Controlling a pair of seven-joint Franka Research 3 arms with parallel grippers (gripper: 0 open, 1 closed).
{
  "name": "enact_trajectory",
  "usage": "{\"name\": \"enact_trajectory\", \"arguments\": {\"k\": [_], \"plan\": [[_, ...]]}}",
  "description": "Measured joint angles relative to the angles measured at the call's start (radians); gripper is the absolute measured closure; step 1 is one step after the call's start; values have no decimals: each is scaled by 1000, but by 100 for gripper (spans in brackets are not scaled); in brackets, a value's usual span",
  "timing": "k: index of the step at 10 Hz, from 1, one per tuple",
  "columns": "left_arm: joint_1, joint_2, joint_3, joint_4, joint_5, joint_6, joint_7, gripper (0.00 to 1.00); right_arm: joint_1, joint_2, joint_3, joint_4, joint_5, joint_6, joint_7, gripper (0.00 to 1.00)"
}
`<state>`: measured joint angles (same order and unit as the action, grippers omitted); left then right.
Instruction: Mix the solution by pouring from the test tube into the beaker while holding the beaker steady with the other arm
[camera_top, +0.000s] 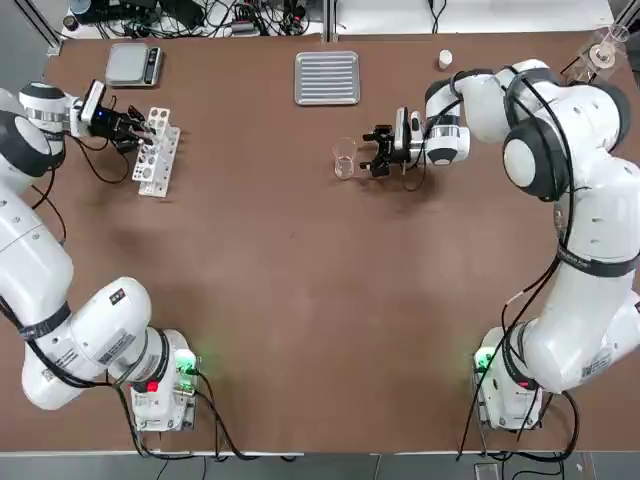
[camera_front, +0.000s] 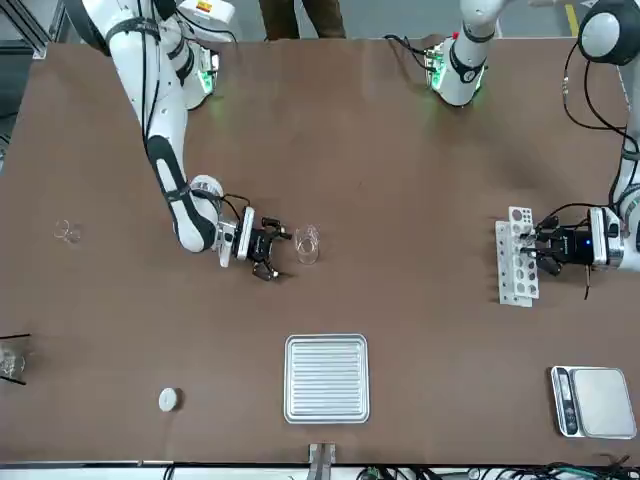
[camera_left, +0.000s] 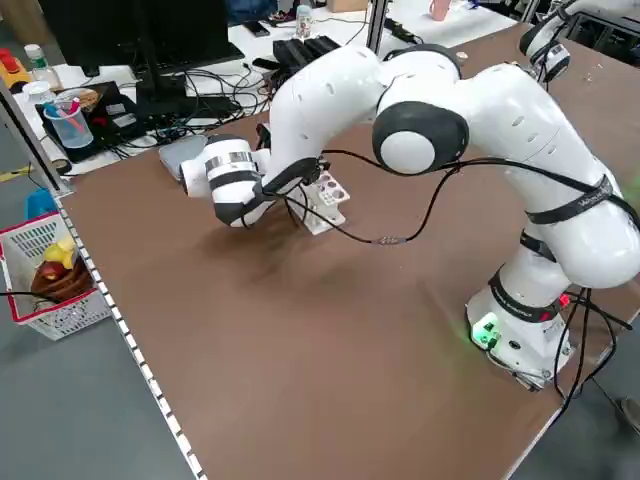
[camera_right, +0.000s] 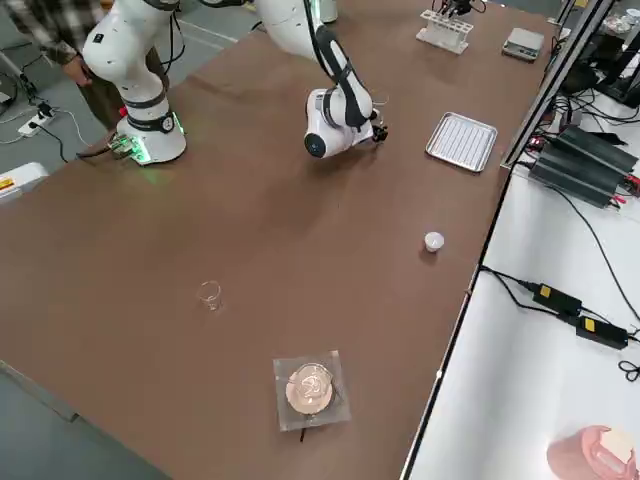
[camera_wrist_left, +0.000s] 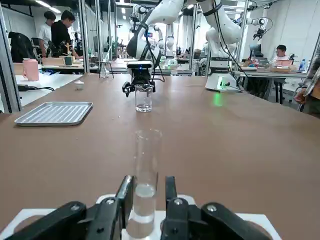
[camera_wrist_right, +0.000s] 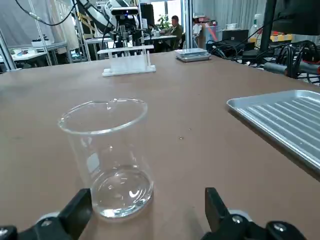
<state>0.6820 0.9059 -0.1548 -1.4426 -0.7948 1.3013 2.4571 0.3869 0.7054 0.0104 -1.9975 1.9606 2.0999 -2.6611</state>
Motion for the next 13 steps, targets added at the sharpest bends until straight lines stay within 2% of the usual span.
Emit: {"name": "enact_trajectory", "arguments": {"k": [4, 10, 13], "plan": [[-1, 0, -7, 1, -13, 4, 0, 79, 24, 20, 0, 12, 26, 8, -5, 0], [0, -5, -8, 4, -13, 4, 0, 79, 41, 24, 0, 10, 26, 9, -17, 0], [0, -42, -9, 5, -13, -14, 0, 79, 51, 27, 0, 9, 34, 9, -17, 0]]}}
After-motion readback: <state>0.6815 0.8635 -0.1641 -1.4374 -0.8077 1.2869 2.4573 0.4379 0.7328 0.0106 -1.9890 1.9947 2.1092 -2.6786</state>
